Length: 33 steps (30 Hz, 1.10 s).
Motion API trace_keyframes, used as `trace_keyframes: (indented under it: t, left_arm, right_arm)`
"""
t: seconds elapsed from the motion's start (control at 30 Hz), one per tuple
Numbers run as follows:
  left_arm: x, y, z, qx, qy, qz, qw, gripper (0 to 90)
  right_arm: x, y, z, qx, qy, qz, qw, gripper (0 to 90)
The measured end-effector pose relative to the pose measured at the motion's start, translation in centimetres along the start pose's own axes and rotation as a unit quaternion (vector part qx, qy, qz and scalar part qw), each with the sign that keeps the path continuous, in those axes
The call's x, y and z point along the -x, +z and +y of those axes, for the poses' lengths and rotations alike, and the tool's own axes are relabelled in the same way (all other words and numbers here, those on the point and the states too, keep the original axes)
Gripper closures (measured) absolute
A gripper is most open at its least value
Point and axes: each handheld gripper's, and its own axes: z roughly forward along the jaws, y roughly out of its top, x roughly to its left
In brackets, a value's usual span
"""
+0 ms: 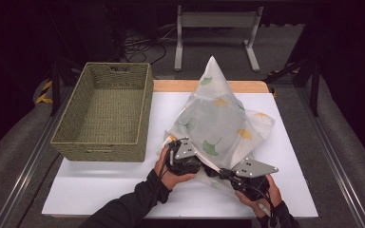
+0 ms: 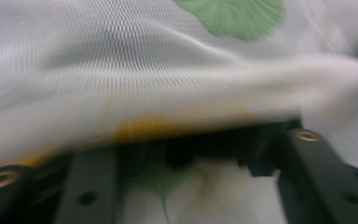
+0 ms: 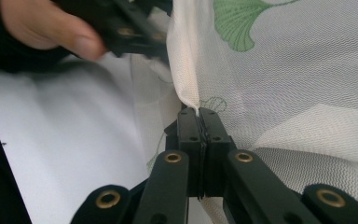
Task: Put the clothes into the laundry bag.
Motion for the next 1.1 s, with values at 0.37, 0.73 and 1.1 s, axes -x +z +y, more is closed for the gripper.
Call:
trace_keyframes:
  t: [0.37, 0.73, 1.1]
  left_arm:
    - [-1.1, -6.9, -2.1, -0.009, -0.016, 0.048, 0.9987, 36.7]
    - [-3.5, -0.8, -2.4, -0.096, -0.093, 0.092, 0.9867, 41.4]
    - [-4.8, 2.3, -1.2, -0.096, -0.069, 0.063, 0.9909, 86.9]
  right_arm:
    - [0.3, -1.8, 0.6, 0.035, 0.013, 0.000, 0.9993, 89.5]
    - [-0.3, -1.8, 0.8, 0.038, 0.003, 0.010, 0.9992, 89.4]
    - [-0.2, 0.1, 0.5, 0.019, -0.004, 0.007, 0.9998, 89.4]
